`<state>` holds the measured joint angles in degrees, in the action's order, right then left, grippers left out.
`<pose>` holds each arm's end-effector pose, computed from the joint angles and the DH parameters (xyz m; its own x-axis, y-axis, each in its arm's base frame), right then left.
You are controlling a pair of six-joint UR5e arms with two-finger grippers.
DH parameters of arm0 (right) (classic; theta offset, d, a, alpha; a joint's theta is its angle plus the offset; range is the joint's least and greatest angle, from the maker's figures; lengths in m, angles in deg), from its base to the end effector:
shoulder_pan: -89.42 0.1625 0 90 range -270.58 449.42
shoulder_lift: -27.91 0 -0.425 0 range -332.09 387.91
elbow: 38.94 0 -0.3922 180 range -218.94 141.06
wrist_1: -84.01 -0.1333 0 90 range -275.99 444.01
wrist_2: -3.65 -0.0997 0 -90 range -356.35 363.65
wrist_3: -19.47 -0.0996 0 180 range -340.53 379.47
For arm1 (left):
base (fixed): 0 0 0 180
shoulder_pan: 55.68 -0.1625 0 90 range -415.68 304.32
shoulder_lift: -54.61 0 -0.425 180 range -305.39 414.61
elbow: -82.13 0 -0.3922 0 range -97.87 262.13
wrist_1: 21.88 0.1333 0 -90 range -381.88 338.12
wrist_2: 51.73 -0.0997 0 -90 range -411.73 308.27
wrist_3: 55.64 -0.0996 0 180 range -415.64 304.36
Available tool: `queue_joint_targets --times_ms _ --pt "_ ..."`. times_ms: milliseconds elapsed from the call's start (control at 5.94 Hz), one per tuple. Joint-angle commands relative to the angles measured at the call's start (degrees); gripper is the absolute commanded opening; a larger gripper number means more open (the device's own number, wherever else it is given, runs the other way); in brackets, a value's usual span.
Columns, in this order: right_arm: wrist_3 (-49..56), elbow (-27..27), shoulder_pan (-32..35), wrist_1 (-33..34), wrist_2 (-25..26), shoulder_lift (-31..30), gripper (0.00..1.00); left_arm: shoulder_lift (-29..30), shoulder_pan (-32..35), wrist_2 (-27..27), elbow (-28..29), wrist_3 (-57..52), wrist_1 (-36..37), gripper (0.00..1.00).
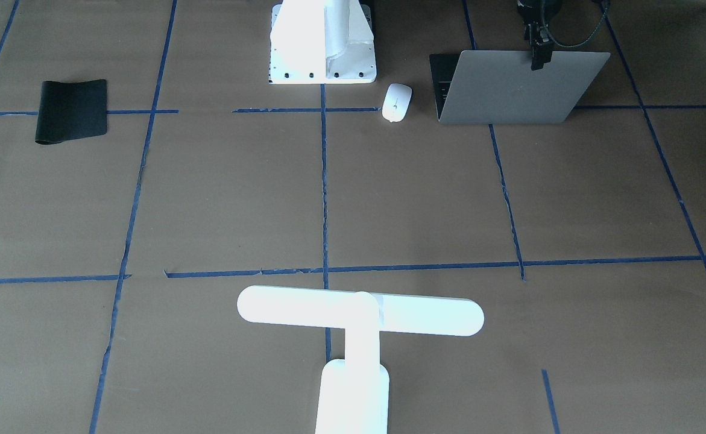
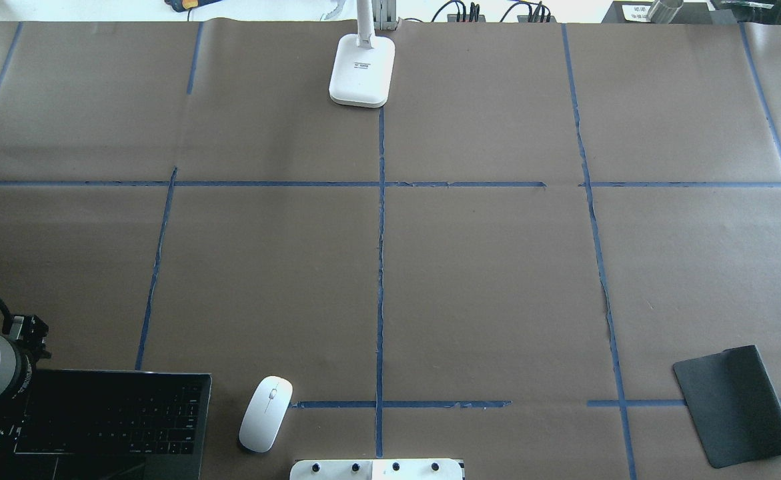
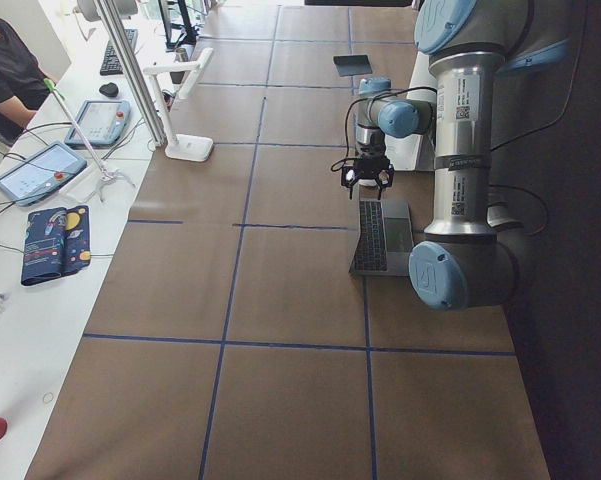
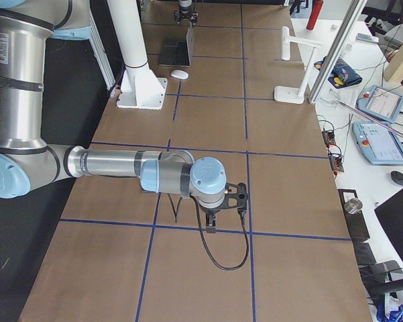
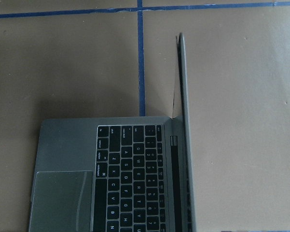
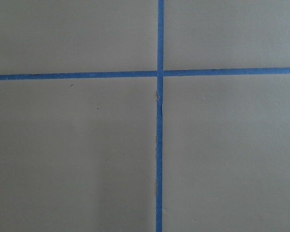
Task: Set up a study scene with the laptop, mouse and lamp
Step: 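Lower the left gripper and grasp the grey laptop's edge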
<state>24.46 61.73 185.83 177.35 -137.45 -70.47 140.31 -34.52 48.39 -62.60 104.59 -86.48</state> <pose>0.1033 -0.4196 0.6317 0.6298 -0.0025 0.7768 -0.0571 0.9971 0.0494 0.2844 -0.2343 0.3306 0.0166 -0.9998 0.0067 0.8919 0.0118 -0.4520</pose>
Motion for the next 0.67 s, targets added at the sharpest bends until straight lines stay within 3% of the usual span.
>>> queue_joint_targets --times_ms 0,168,505 --pt "-0.07 0.05 0.18 0.00 -0.05 0.03 1.00 0.26 -0.15 -0.01 0.07 0.61 0.00 0.10" --pt "-0.07 0.05 0.18 0.00 -0.05 0.03 1.00 0.70 0.02 -0.01 -0.11 0.61 0.00 0.00" --pt "-0.07 0.05 0.18 0.00 -0.05 0.03 1.00 0.70 5.09 0.25 -1.07 0.52 0.00 0.00"
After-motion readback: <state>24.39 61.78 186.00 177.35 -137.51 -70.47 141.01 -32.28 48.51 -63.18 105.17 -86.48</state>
